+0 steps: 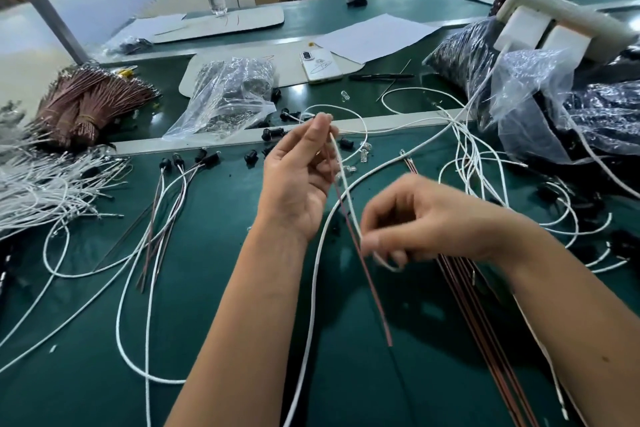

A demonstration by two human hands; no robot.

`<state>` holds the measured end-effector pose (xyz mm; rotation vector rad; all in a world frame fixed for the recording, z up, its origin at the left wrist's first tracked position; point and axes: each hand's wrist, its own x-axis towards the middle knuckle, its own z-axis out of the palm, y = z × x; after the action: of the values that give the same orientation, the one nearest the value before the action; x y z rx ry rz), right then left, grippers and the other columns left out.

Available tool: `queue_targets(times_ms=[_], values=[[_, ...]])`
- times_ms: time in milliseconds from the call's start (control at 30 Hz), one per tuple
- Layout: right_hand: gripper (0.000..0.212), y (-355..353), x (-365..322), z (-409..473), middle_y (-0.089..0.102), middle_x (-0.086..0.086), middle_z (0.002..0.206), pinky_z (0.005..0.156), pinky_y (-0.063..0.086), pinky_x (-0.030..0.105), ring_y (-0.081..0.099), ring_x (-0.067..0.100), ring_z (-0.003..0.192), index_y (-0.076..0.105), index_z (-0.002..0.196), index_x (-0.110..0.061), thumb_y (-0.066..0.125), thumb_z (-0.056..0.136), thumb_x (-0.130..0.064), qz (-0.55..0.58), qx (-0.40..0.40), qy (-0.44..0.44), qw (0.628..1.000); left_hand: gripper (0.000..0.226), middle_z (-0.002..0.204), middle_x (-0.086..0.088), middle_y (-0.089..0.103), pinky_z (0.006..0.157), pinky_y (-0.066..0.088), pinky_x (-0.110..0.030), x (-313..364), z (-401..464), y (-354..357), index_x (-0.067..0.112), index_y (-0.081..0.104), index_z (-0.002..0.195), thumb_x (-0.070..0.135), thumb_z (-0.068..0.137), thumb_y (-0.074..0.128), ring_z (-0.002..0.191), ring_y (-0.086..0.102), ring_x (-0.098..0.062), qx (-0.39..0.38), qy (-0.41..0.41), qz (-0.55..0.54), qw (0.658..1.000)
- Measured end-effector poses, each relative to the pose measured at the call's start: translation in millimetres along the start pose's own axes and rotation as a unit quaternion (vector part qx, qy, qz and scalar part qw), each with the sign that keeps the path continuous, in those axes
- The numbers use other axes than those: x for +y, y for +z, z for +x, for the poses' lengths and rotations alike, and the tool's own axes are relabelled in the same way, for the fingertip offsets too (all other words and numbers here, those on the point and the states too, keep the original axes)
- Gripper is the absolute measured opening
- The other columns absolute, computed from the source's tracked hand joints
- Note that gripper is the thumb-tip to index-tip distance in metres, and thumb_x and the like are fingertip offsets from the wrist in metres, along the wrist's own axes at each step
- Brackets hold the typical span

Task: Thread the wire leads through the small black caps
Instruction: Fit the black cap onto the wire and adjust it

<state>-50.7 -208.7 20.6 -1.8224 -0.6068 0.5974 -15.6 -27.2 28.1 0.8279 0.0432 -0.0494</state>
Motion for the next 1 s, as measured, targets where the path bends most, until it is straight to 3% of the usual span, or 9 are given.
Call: queue_targets(times_ms=[100,233,300,400,500,633,767,833,1000], values=[[0.014,4.7,-2.0,-0.4,0.064,-0.001,0.061,0.041,0.037,0.016,0.047,0.009,0.044,0.074,0.083,-0.019,0.073,0.096,-0.023,-0.013,-0.063,0.029,0.998,0.023,0.075,-0.003,0.07,0.048,0.039,-0.014,3.6,1.6,-4.1,0.008,0.068,0.091,0.017,0.072,0.076,0.056,0.054,-0.007,0.001,0.001,0.019,1.0],[0.02,11.4,-4.7,9.5,0.069,0.004,0.075,0.036,0.038,0.019,0.057,0.014,0.052,0.076,0.084,-0.017,0.067,0.096,-0.03,0.115,0.118,-0.047,0.985,0.016,0.075,-0.008,0.064,0.045,0.04,-0.017,-0.1,-5.6,1.6,0.009,0.069,0.086,0.012,0.071,0.076,0.048,0.047,-0.008,-0.067,-0.011,0.1,0.993],[0.018,12.5,-4.0,11.0,0.069,0.004,0.074,0.035,0.037,0.02,0.058,0.015,0.052,0.076,0.083,-0.015,0.066,0.095,-0.024,0.144,0.161,-0.066,0.974,0.016,0.074,-0.007,0.063,0.043,0.039,-0.019,-3.1,-8.3,3.9,0.009,0.069,0.086,0.012,0.071,0.076,0.044,0.043,-0.008,-0.084,-0.012,0.133,0.987],[0.023,11.5,-0.8,10.7,0.07,0.011,0.074,0.036,0.039,0.021,0.059,0.016,0.051,0.074,0.084,-0.002,0.069,0.093,-0.023,0.118,0.142,-0.043,0.982,0.014,0.073,-0.006,0.065,0.047,0.041,-0.018,-5.6,-8.0,4.0,0.009,0.073,0.084,0.009,0.07,0.076,0.047,0.046,-0.008,-0.084,-0.006,0.129,0.988],[0.022,11.0,0.3,9.5,0.072,0.013,0.073,0.037,0.043,0.021,0.061,0.016,0.051,0.077,0.079,-0.011,0.067,0.099,-0.015,0.064,0.085,0.0,0.994,0.011,0.074,-0.005,0.067,0.054,0.045,-0.017,-6.7,-5.8,1.5,0.015,0.077,0.078,0.009,0.068,0.078,0.055,0.049,-0.01,-0.078,0.01,0.122,0.989],[0.022,12.1,0.7,7.9,0.072,0.007,0.069,0.039,0.044,0.02,0.06,0.012,0.048,0.076,0.082,-0.006,0.067,0.1,-0.015,0.012,0.04,0.035,0.999,0.013,0.072,-0.002,0.068,0.056,0.044,-0.017,-8.8,-5.5,1.4,0.016,0.077,0.078,0.007,0.069,0.079,0.056,0.051,-0.01,-0.092,0.023,0.126,0.987],[0.024,9.9,0.9,11.9,0.064,0.019,0.066,0.037,0.043,0.025,0.058,0.025,0.051,0.073,0.085,-0.003,0.072,0.096,-0.024,0.038,0.212,-0.033,0.976,0.018,0.076,-0.005,0.067,0.057,0.048,-0.026,-9.6,-5.8,2.4,0.015,0.073,0.078,-0.001,0.075,0.079,0.06,0.057,-0.014,-0.107,0.039,0.149,0.982],[0.021,8.8,1.8,14.2,0.065,0.018,0.068,0.037,0.043,0.024,0.058,0.023,0.05,0.072,0.082,-0.002,0.072,0.095,-0.019,0.081,0.268,-0.072,0.957,0.016,0.081,-0.008,0.067,0.063,0.05,-0.034,-8.9,-6.8,3.6,0.013,0.071,0.079,-0.001,0.072,0.078,0.067,0.06,-0.021,-0.114,0.043,0.147,0.982],[0.02,9.3,3.1,14.9,0.067,0.011,0.068,0.038,0.043,0.023,0.059,0.019,0.049,0.072,0.079,-0.002,0.07,0.096,-0.013,0.08,0.235,-0.078,0.965,0.022,0.082,-0.007,0.067,0.051,0.051,-0.028,-8.0,-10.2,3.6,0.007,0.064,0.081,-0.007,0.071,0.079,0.063,0.065,-0.018,-0.142,0.061,0.14,0.978]])
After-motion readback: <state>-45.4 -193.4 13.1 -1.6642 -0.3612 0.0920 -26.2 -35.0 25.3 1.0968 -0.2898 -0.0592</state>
